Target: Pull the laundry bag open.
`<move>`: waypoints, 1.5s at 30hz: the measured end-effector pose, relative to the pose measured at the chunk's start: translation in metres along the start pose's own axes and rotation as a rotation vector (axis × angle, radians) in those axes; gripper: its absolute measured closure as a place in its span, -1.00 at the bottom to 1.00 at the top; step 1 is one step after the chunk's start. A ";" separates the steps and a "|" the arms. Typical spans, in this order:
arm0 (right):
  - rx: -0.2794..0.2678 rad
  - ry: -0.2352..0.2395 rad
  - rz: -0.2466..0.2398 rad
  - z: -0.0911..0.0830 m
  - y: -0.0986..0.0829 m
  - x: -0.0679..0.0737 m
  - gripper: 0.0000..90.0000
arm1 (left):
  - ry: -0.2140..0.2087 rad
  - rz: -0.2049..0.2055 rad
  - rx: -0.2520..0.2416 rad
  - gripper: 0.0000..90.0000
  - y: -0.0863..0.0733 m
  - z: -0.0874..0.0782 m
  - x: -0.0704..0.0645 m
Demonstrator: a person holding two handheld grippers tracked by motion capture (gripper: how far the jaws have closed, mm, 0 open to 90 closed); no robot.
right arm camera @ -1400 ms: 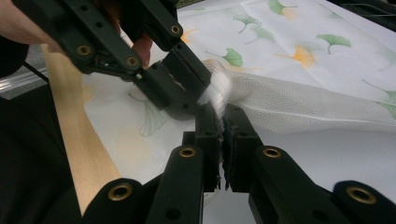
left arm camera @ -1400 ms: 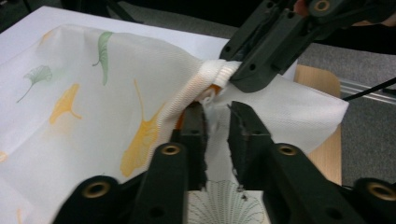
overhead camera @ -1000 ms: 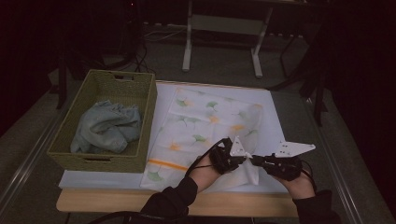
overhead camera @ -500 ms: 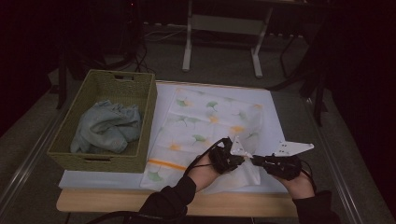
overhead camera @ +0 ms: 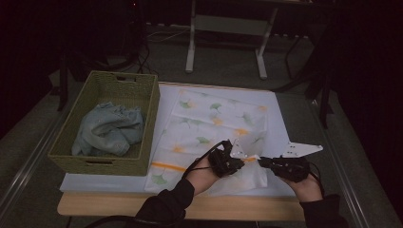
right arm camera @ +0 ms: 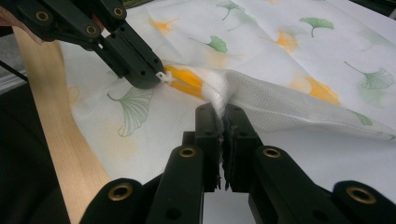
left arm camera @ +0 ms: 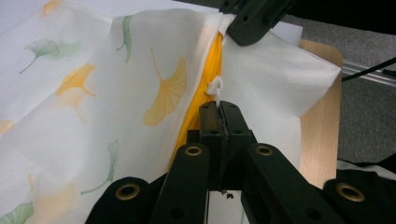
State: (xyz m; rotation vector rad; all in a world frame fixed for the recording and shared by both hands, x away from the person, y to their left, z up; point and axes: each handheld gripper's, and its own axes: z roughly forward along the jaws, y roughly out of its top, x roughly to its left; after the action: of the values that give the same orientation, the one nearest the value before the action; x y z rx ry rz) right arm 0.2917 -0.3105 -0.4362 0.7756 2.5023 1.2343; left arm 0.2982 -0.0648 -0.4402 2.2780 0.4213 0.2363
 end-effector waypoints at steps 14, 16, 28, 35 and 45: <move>0.003 -0.002 -0.002 0.004 0.003 0.000 0.91 | 0.015 -0.002 0.042 1.00 -0.017 -0.015 0.005; 0.002 -0.004 0.007 0.004 0.002 -0.002 0.90 | 0.014 -0.009 0.039 1.00 -0.019 -0.017 0.005; -0.005 -0.018 0.013 0.000 0.002 -0.005 0.90 | 0.018 -0.018 0.048 1.00 -0.030 -0.027 0.009; -0.006 -0.023 0.018 -0.001 0.001 -0.006 0.90 | 0.030 -0.020 0.063 1.00 -0.037 -0.032 0.011; -0.004 -0.028 0.025 -0.002 0.000 -0.009 0.91 | 0.034 -0.050 0.072 1.00 -0.051 -0.043 0.019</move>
State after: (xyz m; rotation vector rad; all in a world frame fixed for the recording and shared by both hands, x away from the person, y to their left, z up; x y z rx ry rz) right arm 0.2982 -0.3167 -0.4353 0.8199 2.4744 1.2275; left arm 0.2915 0.0037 -0.4487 2.3335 0.5111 0.2384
